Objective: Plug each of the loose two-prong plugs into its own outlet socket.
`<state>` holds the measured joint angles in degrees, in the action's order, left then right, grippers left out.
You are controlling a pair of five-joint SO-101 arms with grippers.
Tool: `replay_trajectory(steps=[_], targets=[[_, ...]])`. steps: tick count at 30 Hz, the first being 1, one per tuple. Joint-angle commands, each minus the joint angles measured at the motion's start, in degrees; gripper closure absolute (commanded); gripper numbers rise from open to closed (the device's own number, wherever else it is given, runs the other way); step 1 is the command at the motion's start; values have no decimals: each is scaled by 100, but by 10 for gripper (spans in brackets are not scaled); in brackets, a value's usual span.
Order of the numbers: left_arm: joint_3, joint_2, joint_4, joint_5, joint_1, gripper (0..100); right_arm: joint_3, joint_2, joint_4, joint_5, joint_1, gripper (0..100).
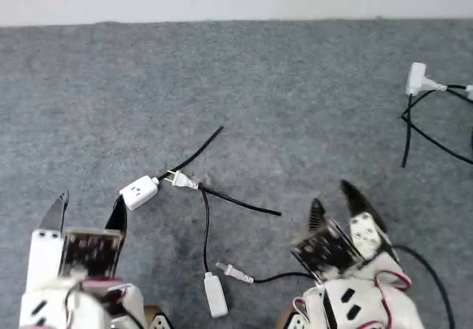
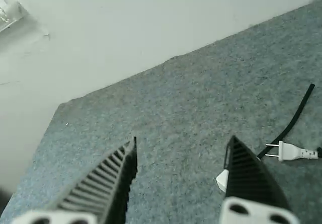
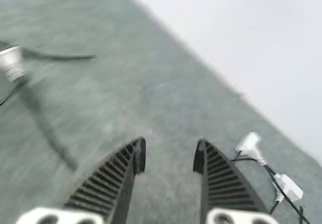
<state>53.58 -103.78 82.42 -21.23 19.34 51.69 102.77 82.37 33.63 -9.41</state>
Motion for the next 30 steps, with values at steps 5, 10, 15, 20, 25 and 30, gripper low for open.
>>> replay_trajectory(steps=[5, 10, 15, 20, 25, 30], targets=[[2554, -62, -1609, 70, -18, 717, 1635, -268, -1156, -229, 1147, 838], [3591, -62, -2092, 492, -53, 717, 2796, 171, -1358, -1196, 1130, 838], [4136, -62, -2084, 492, -18, 717, 4088, 119, -2105, -1556, 1138, 838], [4277, -53, -1881, 492, -18, 716, 4475, 119, -2607, -1565, 1174, 837], [4286, -53, -1371, 519, -18, 716, 4475, 101, -1991, -1547, 1165, 837], [4286, -44, -967, 492, -18, 716, 4475, 101, -1121, -1538, 1174, 837]])
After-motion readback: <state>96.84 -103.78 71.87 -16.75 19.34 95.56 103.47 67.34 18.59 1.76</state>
